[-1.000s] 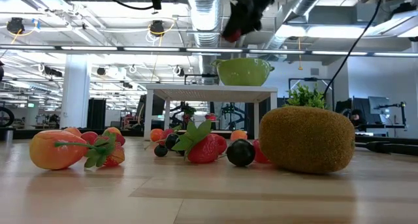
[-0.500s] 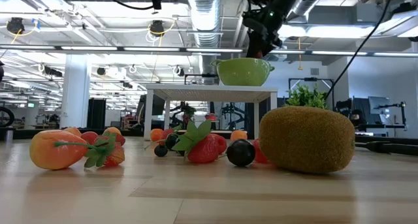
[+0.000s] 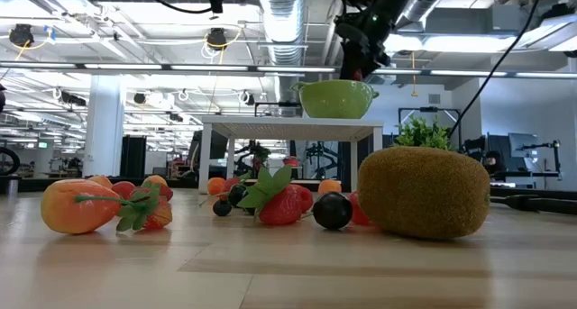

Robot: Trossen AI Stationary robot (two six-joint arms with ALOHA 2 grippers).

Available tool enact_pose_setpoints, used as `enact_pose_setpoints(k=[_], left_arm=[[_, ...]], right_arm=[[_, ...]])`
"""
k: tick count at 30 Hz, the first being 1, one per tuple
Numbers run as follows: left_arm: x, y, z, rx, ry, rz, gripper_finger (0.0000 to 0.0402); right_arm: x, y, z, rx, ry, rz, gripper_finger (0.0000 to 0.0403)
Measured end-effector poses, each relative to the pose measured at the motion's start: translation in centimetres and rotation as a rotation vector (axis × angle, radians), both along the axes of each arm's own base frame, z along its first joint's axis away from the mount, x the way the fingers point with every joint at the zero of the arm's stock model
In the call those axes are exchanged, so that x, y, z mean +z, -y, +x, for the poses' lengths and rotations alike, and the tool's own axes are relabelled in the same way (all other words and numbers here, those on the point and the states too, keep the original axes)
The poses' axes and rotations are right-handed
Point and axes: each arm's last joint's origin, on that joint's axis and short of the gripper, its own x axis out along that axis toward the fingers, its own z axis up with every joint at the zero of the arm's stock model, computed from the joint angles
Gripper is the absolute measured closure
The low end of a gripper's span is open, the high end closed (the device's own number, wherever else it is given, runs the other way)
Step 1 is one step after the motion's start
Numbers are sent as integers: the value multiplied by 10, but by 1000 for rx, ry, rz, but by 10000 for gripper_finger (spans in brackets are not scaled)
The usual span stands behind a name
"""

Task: Pick & Place Fruit
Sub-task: Put the red pomegranate into the green strainer bowl, then put the red strawberry into the green strainer bowl

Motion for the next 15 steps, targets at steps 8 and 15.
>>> enact_pose_setpoints(k=[8, 15], left_arm=[[0, 0, 0, 0, 0, 0, 243], [0, 0, 0, 0, 0, 0, 243]], right_arm=[[0, 0, 0, -2, 1, 1, 166], [0, -2, 2, -2, 11, 2, 157]])
